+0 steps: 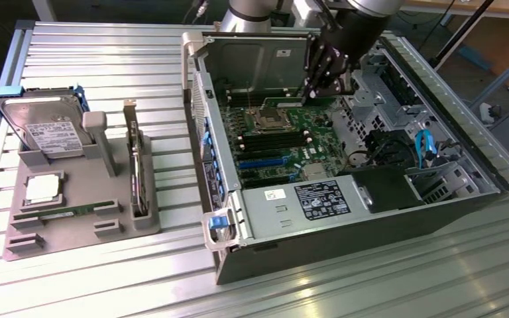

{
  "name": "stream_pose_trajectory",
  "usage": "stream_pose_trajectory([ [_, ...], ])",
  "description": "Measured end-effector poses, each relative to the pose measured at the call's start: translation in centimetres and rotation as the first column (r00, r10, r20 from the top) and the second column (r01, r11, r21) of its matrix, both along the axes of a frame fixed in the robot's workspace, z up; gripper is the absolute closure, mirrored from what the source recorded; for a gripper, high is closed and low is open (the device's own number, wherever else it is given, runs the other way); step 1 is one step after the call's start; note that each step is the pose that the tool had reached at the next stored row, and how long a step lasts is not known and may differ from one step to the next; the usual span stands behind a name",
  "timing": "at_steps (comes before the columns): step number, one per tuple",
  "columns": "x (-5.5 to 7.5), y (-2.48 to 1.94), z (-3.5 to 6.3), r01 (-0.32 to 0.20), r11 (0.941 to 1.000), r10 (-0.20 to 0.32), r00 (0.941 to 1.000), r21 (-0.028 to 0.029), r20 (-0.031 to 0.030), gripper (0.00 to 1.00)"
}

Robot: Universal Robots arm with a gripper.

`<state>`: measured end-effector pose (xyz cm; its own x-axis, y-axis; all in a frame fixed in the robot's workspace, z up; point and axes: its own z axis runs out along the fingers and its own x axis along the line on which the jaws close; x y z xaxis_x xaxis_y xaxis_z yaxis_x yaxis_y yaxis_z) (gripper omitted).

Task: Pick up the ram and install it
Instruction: 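Insert the ram into the slot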

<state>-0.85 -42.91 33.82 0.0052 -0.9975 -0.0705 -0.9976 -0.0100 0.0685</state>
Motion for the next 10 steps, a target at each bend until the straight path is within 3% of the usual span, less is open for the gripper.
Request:
stream_pose_trajectory([
  [5, -0.6, 0.00, -2.34, 0.015, 0.9999, -0.015, 0.9999, 0.0000, 0.0000, 0.87],
  [10, -1.0, 0.00, -3.52, 0.022, 0.9998, -0.022, 0.9998, -0.0001, -0.0001, 0.87],
])
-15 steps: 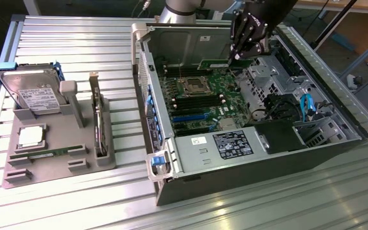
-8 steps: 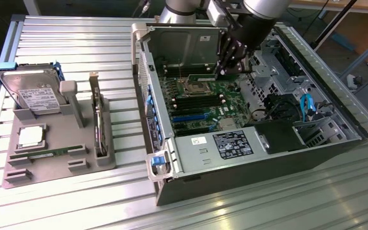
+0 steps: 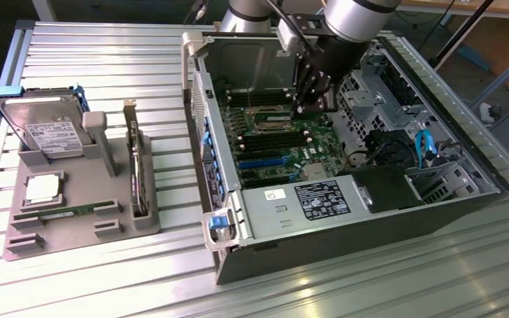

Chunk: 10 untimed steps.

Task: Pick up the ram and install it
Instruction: 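Insert the ram into the slot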

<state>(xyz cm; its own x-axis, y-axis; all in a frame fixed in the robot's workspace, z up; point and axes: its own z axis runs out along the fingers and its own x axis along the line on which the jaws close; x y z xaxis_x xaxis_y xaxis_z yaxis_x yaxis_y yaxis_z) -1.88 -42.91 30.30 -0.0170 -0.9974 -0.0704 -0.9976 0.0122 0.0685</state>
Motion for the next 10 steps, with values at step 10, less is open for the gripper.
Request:
stream_pose_trajectory([
  [10, -0.1, 0.00, -3.24, 0.006, 1.0000, -0.006, 1.0000, 0.0000, -0.0018, 0.87],
])
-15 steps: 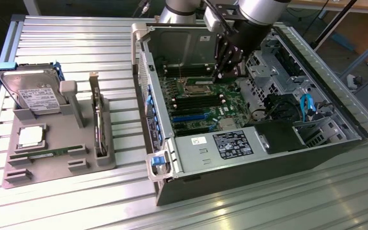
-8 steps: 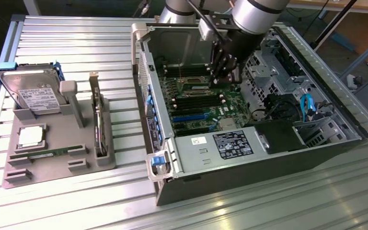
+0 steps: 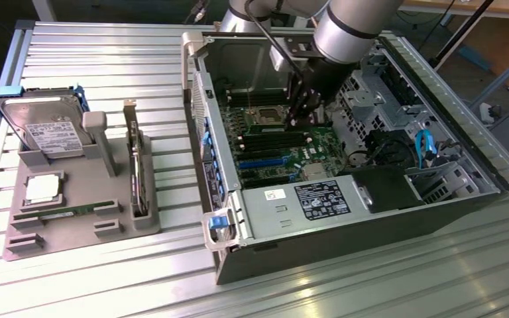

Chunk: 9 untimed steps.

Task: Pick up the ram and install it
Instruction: 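Insert the ram into the slot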

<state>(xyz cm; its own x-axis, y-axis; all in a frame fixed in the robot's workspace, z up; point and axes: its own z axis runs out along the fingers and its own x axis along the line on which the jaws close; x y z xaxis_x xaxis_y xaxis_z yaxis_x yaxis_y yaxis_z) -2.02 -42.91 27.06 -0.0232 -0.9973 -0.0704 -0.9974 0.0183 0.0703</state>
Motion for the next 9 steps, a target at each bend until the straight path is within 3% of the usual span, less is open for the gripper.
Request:
stream_pose_trajectory([
  [4, 0.00, 0.00, -0.89, -0.019, 0.9998, 0.019, 0.9998, 0.0000, -0.0009, 0.87],
  [9, 0.16, 0.00, -1.29, -0.048, 0.9989, 0.048, 0.9989, 0.0001, -0.0010, 0.87],
])
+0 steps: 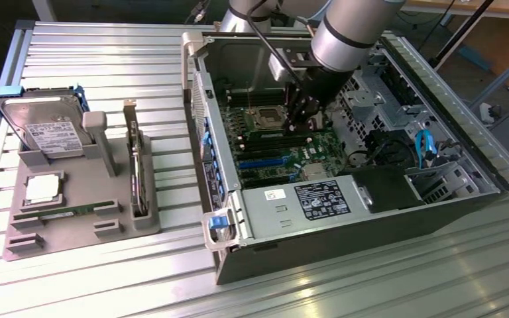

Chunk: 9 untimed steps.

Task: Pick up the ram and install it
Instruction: 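Insert the ram into the slot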

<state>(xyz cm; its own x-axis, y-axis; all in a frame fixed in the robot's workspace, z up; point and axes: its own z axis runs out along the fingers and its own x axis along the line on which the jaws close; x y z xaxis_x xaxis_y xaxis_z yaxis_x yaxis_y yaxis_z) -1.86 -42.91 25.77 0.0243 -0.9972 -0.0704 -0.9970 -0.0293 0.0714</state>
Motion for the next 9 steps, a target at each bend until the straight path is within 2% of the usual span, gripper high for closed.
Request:
stream_pose_trajectory([
  [6, 0.43, 0.00, -0.87, 0.000, 1.0000, 0.000, 1.0000, 0.0000, -0.0012, 0.87],
  [9, 0.44, 0.00, -0.88, 0.000, 1.0000, 0.000, 1.0000, -0.0001, -0.0013, 0.87],
])
